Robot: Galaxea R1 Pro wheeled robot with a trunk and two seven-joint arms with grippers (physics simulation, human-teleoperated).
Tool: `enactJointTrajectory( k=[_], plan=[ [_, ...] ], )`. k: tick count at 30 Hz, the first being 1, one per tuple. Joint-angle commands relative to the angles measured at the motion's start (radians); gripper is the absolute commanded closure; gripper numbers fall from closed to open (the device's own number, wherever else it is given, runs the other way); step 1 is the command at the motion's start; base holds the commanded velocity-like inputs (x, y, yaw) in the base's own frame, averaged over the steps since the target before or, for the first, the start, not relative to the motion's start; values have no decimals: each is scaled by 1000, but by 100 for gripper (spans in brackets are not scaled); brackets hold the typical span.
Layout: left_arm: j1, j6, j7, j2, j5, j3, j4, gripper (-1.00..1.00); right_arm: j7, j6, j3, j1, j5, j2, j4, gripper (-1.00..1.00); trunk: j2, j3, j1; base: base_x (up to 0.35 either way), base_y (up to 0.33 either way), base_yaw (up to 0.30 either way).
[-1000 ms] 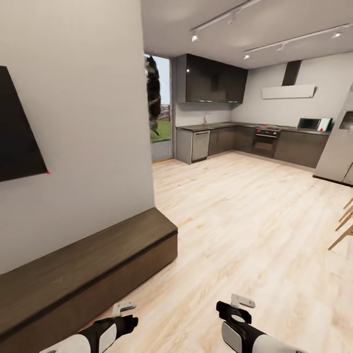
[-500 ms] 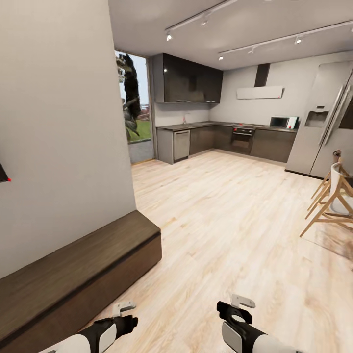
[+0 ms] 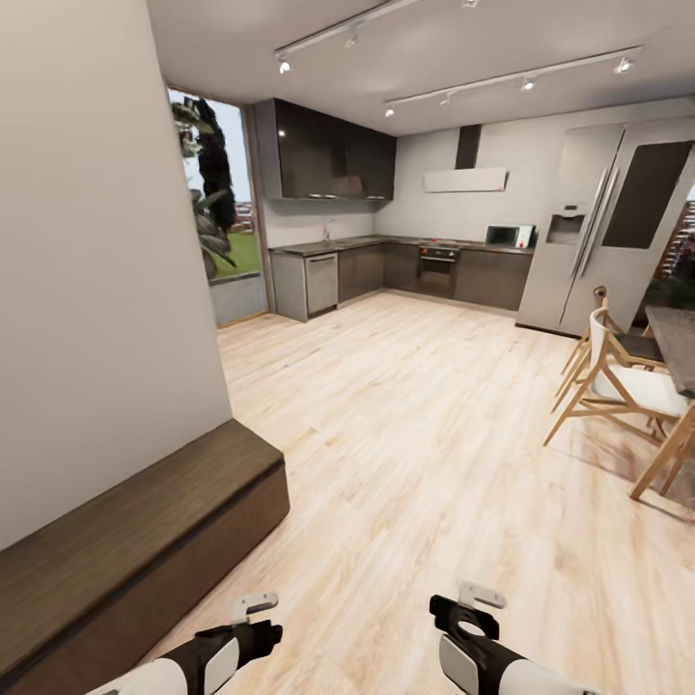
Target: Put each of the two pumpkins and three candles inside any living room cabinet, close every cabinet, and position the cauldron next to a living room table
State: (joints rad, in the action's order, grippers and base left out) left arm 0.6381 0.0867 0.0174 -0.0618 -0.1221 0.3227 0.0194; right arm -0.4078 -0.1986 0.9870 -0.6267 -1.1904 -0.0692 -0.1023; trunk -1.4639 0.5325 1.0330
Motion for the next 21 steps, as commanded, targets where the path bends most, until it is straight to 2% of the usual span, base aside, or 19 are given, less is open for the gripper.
enactJointTrajectory(
  k=[1,12,21],
  plan=[
    [0,5,1,-2,-11,9,2,-100,-3,-4,9,-1,-11,0,-1,-100,7,-2,-4,0,0,-160],
    [0,5,-4,-4,-11,9,2,-100,-3,-4,10,-1,-11,-3,-2,-100,84,-35,-46,0,0,-40],
    [0,5,-5,-6,-11,9,2,-100,-3,-4,9,-1,-12,-2,-2,-100,147,-62,-81,0,0,-216]
  ],
)
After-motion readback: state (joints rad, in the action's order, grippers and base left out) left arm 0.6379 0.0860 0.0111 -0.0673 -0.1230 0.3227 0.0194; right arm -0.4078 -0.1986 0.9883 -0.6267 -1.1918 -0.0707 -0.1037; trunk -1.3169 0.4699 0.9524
